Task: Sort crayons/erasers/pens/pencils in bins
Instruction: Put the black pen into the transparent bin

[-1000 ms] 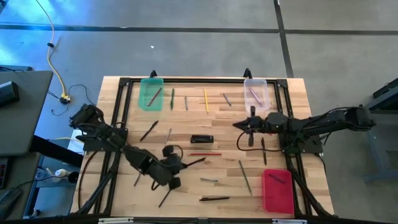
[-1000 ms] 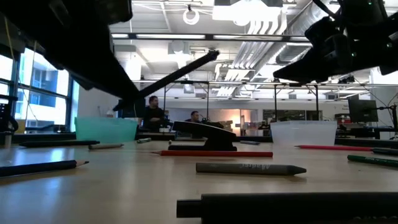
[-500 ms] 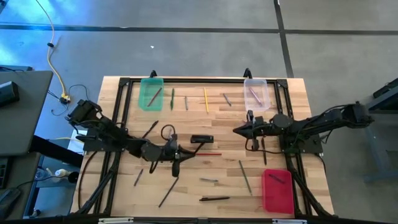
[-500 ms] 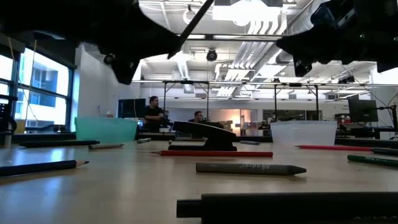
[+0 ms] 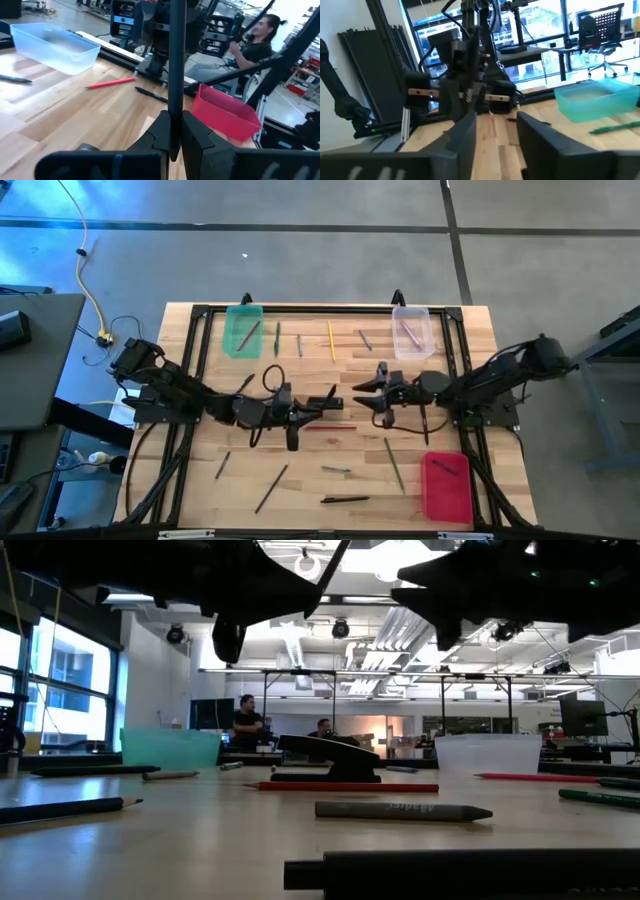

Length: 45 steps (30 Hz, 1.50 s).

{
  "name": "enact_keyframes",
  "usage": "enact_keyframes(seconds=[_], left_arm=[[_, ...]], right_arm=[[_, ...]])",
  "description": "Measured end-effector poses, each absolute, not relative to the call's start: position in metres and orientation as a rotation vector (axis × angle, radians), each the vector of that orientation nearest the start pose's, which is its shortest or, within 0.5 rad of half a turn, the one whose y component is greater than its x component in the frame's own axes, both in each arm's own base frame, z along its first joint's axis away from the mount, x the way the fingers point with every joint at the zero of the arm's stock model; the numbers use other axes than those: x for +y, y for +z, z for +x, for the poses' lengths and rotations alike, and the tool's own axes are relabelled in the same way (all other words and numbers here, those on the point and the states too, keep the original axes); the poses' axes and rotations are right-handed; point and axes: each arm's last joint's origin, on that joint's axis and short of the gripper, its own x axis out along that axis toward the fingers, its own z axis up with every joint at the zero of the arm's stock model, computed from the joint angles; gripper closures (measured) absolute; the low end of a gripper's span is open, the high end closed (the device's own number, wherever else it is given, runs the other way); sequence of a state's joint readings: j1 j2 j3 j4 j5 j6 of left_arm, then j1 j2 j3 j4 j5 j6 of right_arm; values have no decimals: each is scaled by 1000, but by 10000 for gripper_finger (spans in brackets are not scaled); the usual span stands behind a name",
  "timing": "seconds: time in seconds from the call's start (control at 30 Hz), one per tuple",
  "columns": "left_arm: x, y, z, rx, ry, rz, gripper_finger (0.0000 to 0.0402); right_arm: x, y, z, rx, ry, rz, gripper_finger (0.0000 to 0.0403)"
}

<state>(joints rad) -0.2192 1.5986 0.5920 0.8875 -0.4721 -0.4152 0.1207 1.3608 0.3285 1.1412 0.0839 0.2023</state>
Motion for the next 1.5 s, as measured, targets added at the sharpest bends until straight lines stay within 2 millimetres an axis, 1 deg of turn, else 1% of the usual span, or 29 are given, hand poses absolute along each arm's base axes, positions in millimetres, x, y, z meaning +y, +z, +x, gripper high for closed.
enact_keyframes(seconds=[0.13,0.27,0.47,0.67,0.73,0.83,1.0,1.17,1.23,1.37,1.5], left_arm=[[-53,182,298,57,271,-373,396],[-53,182,298,56,274,-373,396],[-53,182,298,56,275,-373,396],[-53,181,297,56,275,-373,396],[-53,181,297,57,274,-372,396],[-53,181,297,56,276,-373,396],[-54,182,297,58,268,-373,395],[-55,181,298,67,243,-371,376],[-56,181,297,69,244,-372,364],[-58,181,297,73,242,-367,337],[-58,182,296,80,225,-332,313]], right_arm=[[29,197,258,-106,61,222,234],[32,200,277,-109,71,234,216],[40,205,298,-122,114,228,212],[49,209,308,-138,136,187,213],[49,209,309,-138,132,181,220],[48,209,309,-139,112,183,246],[48,209,309,-139,108,183,314],[48,209,309,-139,112,175,385],[48,209,309,-139,111,169,392],[48,209,309,-140,112,164,376],[47,212,308,-150,112,154,375]])
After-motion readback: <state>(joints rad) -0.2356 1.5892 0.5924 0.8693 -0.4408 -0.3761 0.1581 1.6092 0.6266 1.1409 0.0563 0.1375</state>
